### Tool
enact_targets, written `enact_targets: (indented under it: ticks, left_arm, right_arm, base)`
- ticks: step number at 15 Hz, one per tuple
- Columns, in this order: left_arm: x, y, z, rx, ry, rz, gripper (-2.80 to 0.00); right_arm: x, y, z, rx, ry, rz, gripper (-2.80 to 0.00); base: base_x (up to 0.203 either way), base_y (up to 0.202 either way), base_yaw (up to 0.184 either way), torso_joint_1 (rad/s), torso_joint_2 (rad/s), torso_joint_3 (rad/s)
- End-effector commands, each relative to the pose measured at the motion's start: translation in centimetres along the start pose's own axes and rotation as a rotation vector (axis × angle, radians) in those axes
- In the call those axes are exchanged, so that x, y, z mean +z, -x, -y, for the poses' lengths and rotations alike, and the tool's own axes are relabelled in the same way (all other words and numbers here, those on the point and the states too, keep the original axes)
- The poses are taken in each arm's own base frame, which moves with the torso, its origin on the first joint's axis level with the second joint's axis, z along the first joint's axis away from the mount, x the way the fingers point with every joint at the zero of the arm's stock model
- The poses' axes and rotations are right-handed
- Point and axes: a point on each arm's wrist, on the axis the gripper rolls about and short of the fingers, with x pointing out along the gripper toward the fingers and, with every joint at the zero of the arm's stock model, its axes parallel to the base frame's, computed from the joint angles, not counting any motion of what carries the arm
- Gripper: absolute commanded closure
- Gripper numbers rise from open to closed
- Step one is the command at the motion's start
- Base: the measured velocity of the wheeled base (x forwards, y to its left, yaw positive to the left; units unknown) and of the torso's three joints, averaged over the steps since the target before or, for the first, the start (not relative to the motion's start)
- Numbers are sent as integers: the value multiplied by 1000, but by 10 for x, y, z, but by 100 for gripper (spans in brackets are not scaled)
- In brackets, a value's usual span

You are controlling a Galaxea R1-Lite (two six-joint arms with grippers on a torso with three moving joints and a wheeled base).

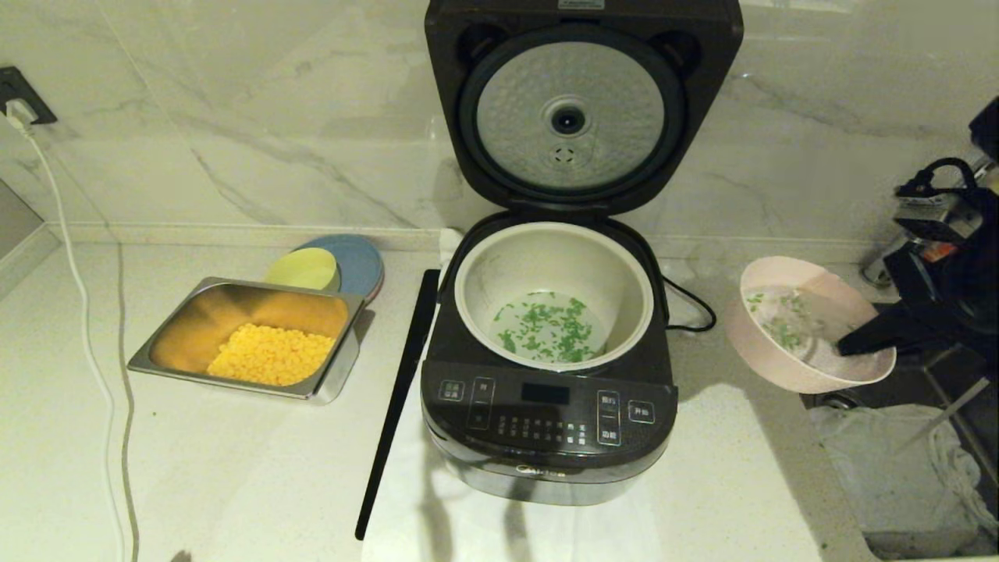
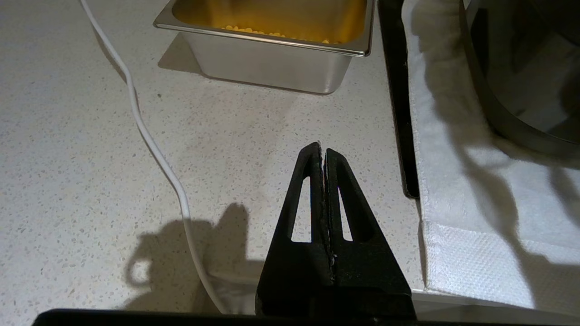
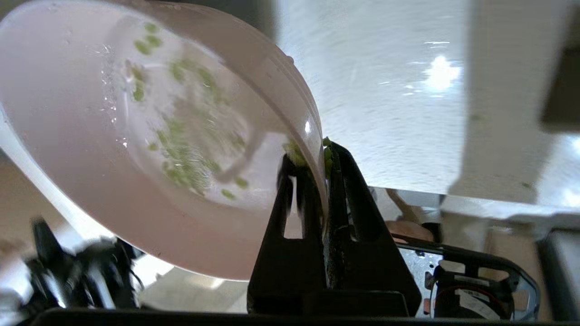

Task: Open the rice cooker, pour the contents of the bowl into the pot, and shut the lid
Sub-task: Pour the water from the bowl into the rice cooker

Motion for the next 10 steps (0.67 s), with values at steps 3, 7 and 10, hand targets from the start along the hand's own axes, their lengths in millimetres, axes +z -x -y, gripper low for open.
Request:
enact_targets:
  ticks: [3, 7, 10]
  left_arm:
    - [-3, -1, 0, 0, 0, -9, 0]
    - [-3, -1, 0, 0, 0, -9, 0]
    - [-3, -1, 0, 0, 0, -9, 0]
  right_arm:
    - [-10, -25, -60, -32, 140, -17, 0]
    - [-20, -52, -101, -42, 230, -29, 0]
    - [-25, -73, -121, -7, 256, -22, 0]
  base:
    - [0, 0, 0, 0, 0, 0]
    - [0, 0, 0, 0, 0, 0]
    - [0, 0, 0, 0, 0, 0]
